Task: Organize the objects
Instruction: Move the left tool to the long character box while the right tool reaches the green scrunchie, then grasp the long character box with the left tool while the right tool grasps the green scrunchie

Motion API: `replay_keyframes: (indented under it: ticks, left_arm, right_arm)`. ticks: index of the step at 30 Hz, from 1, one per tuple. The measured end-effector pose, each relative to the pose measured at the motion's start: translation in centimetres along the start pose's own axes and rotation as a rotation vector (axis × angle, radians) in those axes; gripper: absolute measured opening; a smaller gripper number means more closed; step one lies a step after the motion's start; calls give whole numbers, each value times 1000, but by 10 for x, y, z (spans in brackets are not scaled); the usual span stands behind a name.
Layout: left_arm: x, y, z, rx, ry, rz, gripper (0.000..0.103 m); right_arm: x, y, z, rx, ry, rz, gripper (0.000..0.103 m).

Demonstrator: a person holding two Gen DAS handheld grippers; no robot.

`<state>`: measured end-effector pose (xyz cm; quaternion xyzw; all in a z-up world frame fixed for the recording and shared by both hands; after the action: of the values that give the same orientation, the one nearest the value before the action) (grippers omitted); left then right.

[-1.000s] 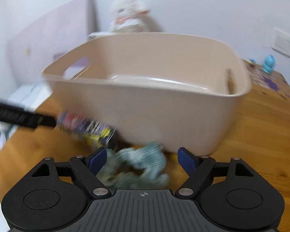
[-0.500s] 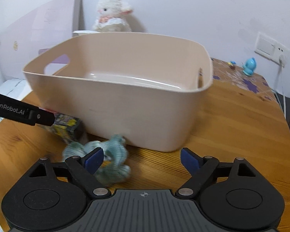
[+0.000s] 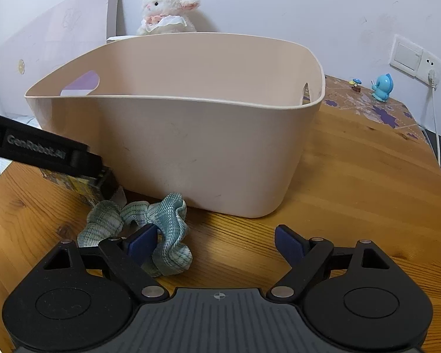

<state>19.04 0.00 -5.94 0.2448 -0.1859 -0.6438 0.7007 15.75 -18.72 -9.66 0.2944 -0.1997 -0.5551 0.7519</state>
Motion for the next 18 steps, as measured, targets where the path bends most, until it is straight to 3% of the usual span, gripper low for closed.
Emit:
replay_keyframes:
  ticks: [7,11,15,18]
  left_arm:
    - [-42,-2,3,-36,129,-17,95]
    - [-62,-3,4,-33,110,28,95]
    - [-68,4,1,-9,42,68,95]
    - [-68,9,-4,-9,58,54,95]
  right_arm:
    - [0,3,0,-1,-4,7,88]
    - [0,4,0,1,-6,7,88]
    - [-1,4,0,5,-5,-4,88]
    - [-1,3,2,7,-4,-3,88]
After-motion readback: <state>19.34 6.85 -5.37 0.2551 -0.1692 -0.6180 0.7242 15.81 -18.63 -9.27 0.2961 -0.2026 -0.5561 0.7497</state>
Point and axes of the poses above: each gripper's, at about its wrist camera, not at the fingertips, and z roughly against the way its jaws point, x to its right, y to its top, the point moved 4 cm from there along -z, roughly the way its jaws point
